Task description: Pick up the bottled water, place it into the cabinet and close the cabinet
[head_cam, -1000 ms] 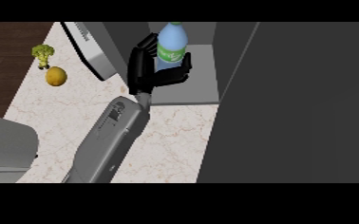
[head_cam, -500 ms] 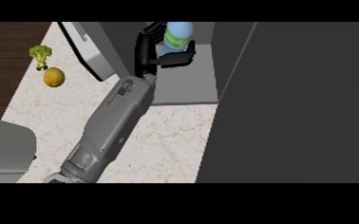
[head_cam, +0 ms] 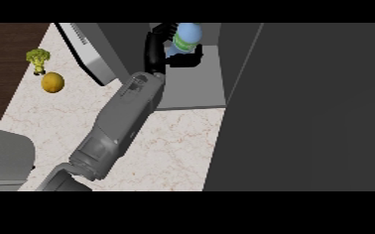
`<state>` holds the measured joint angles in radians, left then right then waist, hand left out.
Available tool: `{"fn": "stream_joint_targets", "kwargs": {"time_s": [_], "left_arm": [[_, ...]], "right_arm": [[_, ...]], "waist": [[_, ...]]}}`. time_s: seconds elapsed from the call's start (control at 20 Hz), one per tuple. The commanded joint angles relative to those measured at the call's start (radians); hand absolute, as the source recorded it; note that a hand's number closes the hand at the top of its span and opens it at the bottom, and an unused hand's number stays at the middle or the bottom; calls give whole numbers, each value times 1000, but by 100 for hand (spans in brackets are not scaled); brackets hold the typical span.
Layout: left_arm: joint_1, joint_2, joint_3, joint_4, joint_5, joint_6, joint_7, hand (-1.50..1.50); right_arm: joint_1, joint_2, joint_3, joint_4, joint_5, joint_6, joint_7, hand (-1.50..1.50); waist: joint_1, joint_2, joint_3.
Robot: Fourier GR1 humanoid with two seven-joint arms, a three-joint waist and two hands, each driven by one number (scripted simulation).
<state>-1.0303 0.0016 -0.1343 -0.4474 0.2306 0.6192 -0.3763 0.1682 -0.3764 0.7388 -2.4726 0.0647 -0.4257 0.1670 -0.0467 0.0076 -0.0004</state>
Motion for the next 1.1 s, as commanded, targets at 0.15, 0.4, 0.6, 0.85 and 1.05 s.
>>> {"fn": "stream_joint_targets", "kwargs": {"time_s": [0.15, 0.4, 0.6, 0.85, 1.05], "left_arm": [[-53, -1, 43, 174, 16, 39, -55, 150], [-93, -1, 87, 248, 12, 50, -86, 150], [-59, -1, 74, 283, -6, 83, -146, 150], [-99, 19, 56, 352, -52, 96, -112, -150], [-97, 12, 25, 391, -86, 153, -96, -150]], "right_arm": [[5, -25, -30, -105, -26, 23, 46, -150], [66, -60, 6, -82, -1, 28, -41, -150], [37, -53, 16, -100, 15, 17, 0, -150], [30, -40, 37, -36, 29, 4, -23, -150], [51, -85, 10, -123, 4, 11, 10, -150]], "waist": [[-13, 9, 0], [-29, 13, 0], [-31, 13, -1], [-27, 16, -1], [-37, 15, -1]]}}
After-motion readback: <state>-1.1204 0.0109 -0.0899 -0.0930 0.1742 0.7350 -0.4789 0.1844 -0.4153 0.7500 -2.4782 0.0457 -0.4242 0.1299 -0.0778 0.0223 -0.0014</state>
